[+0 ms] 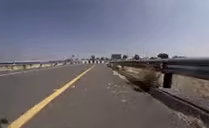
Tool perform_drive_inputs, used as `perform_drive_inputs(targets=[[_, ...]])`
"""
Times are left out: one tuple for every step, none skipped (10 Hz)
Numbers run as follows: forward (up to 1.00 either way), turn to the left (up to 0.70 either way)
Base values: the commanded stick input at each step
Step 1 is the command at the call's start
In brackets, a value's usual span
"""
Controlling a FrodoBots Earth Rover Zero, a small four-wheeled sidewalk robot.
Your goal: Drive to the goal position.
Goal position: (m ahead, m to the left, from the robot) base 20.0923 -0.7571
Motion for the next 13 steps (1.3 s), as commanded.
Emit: perform_drive_inputs(targets=[[1.0, 0.0], [1.0, 0.0], [1.0, 0.0], [1.0, 0.0], [1.0, 0.0], [1.0, 0.0], [1.0, 0.0], [1.0, 0.0], [1.0, 0.0], [1.0, 0.09], [1.0, 0.22], [1.0, 0.27], [1.0, 0.27]])
